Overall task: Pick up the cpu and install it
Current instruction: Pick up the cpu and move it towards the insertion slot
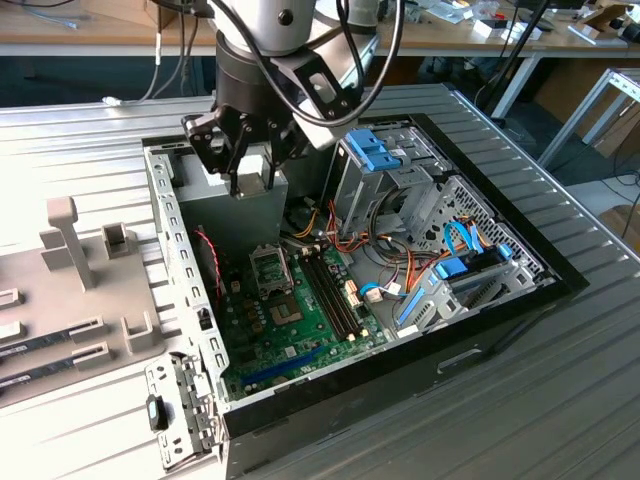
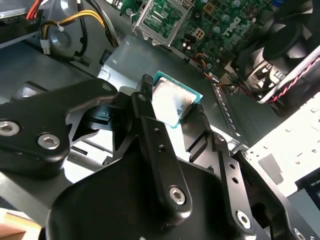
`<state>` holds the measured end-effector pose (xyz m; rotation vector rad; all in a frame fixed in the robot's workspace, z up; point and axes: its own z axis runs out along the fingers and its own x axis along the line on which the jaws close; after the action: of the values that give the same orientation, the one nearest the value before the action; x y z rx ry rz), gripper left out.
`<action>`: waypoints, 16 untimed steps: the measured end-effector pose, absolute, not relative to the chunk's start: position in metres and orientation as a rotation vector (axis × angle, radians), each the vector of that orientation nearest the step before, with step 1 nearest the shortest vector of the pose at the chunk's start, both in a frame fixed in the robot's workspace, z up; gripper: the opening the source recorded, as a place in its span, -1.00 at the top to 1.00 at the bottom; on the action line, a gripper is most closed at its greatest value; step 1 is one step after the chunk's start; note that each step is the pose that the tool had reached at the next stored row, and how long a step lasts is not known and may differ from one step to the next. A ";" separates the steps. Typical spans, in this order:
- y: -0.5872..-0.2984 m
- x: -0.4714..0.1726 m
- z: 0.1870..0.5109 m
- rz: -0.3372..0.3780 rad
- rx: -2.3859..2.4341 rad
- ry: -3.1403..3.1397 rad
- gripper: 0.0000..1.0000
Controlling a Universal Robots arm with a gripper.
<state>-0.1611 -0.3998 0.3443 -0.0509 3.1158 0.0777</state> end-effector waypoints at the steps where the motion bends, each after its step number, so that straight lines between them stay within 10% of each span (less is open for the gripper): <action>1: -0.400 -0.160 0.344 0.078 -0.051 3.116 0.05; 16: -0.406 -0.148 0.338 0.078 -0.051 3.116 0.05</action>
<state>-0.1479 -0.4057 0.3376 -0.0508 3.1158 0.0776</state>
